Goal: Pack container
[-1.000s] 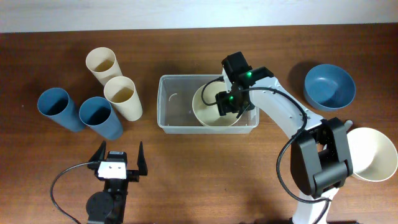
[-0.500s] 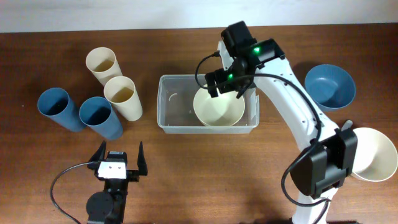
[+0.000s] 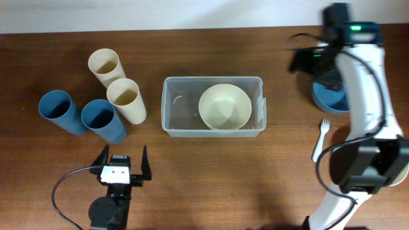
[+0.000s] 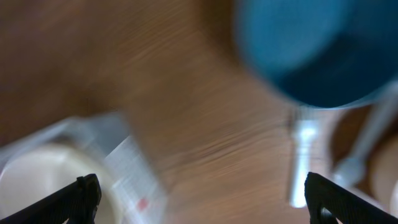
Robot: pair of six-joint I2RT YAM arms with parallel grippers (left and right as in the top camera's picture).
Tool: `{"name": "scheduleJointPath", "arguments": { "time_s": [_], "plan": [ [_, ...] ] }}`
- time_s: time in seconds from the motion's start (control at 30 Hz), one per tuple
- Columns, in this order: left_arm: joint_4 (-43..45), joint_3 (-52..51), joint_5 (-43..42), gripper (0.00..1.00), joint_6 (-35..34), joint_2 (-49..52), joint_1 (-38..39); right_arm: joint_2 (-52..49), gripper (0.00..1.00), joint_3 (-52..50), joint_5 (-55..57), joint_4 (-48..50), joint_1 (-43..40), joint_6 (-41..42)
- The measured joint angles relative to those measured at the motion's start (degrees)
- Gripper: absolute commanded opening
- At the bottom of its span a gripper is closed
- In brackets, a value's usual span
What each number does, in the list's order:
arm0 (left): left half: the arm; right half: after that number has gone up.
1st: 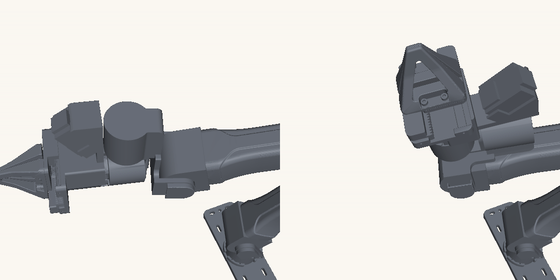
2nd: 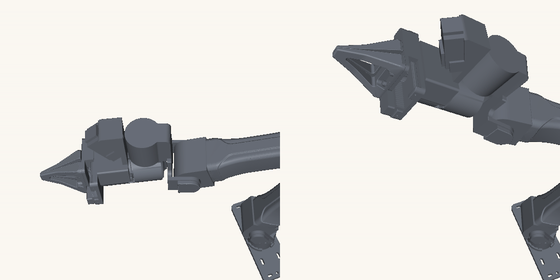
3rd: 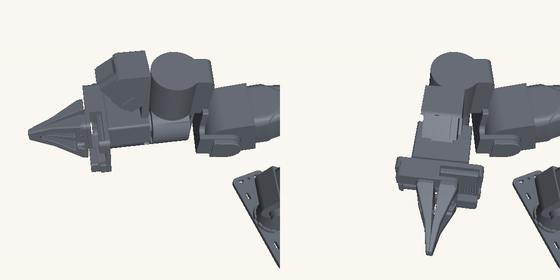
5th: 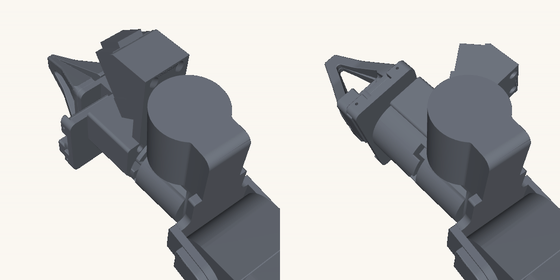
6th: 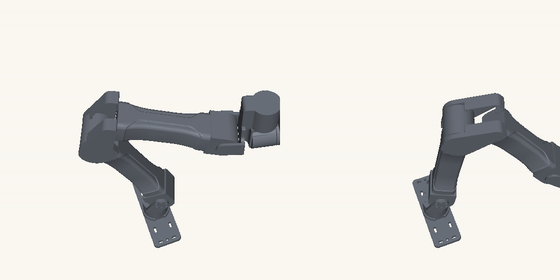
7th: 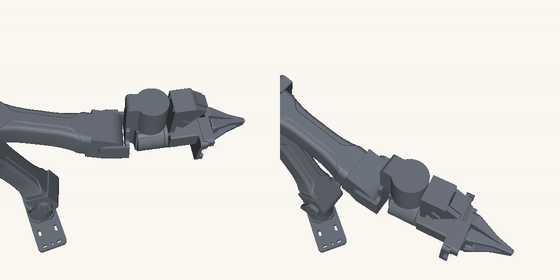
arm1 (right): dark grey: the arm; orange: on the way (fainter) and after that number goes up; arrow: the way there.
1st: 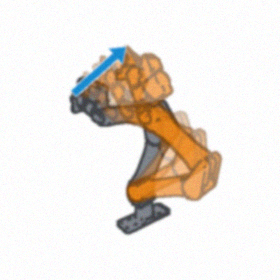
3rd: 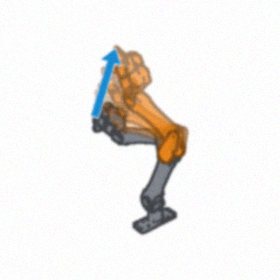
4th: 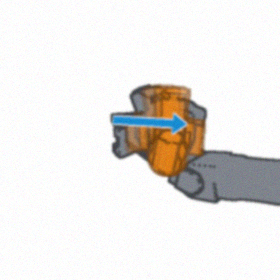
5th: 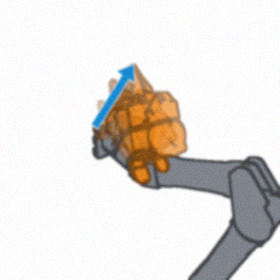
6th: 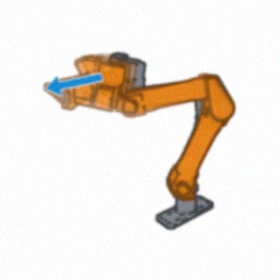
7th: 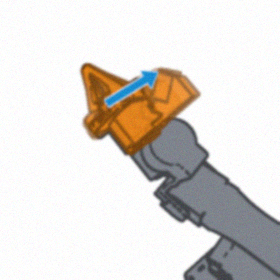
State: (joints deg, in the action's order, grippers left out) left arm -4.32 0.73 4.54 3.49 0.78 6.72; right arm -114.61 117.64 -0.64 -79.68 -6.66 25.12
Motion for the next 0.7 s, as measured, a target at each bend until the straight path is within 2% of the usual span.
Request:
{"name": "scheduleJointPath", "arguments": {
  "time_s": [0.3,0.7],
  "plan": [
    [0.0,0.0,0.0,1.00,0.0,0.0,0.0,0.0,0.99,-5.3,3.0,3.4,-12.2,4.0],
    [0.0,0.0,0.0,1.00,0.0,0.0,0.0,0.0,1.00,-21.8,4.3,17.7,-17.2,5.1]
  ]
}}
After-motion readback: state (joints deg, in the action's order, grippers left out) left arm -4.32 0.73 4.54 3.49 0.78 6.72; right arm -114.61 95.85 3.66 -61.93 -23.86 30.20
